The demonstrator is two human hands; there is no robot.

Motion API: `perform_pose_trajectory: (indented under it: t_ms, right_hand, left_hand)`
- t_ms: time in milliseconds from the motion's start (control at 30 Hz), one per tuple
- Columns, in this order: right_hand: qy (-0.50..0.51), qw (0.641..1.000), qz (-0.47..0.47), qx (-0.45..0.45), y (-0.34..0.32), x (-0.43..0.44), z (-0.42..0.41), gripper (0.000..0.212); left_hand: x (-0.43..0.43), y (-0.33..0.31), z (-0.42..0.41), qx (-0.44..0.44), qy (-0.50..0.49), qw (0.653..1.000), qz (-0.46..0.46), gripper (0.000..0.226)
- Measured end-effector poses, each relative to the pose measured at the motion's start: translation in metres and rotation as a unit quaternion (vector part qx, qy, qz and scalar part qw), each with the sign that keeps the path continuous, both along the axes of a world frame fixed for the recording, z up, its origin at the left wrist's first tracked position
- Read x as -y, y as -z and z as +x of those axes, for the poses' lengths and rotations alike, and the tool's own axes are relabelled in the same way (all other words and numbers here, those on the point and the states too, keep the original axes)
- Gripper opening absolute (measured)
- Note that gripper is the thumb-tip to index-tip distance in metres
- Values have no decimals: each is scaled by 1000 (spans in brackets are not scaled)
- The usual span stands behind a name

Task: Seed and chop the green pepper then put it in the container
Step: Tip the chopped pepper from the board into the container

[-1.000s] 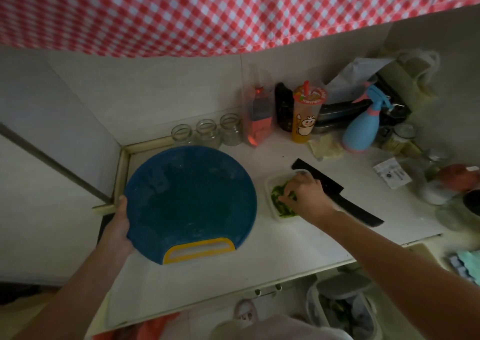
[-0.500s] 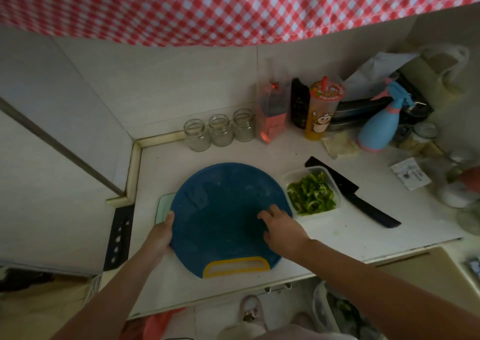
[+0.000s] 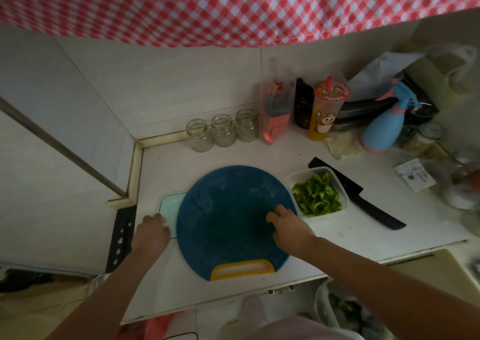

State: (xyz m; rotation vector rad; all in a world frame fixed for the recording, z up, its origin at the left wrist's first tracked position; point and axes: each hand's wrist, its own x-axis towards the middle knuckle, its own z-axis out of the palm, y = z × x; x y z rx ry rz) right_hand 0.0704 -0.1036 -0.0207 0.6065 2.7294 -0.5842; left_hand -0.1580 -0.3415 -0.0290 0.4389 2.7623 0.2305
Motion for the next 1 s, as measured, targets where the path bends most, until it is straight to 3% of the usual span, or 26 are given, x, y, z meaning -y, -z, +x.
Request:
perform_pose_trajectory:
  t_ms: [200,300,433,600,833,933,1000]
  right_hand:
    - [-2,1000,9,-2,1,1,-2,43]
    - [8,1000,10,0,0,3,-4,43]
    - [9,1000,20,9,-2,5,-7,45]
    - [18,1000,23,7,0,3,-9,47]
    - [28,999,19,2,3,4,-7,50]
    - [45,999,-17,-25,1,4,-9,39]
    - [97,987,-80,-99,-11,5,-14,26]
  left_hand:
    - [-4,-5,-19,97,-165,980,52,25]
    - [1,-7,-26,180,-229,951,100,11]
    - [10,-7,-27,224,-260,928,147,15]
    - [6,-31,-33,151,-221,952,149,29]
    - [5,-89,-40,105,-163,973,124,18]
    - [-19,-116,-17,35,-65,991,113,24]
    - [-43,-134,5,-33,13,991,132,24]
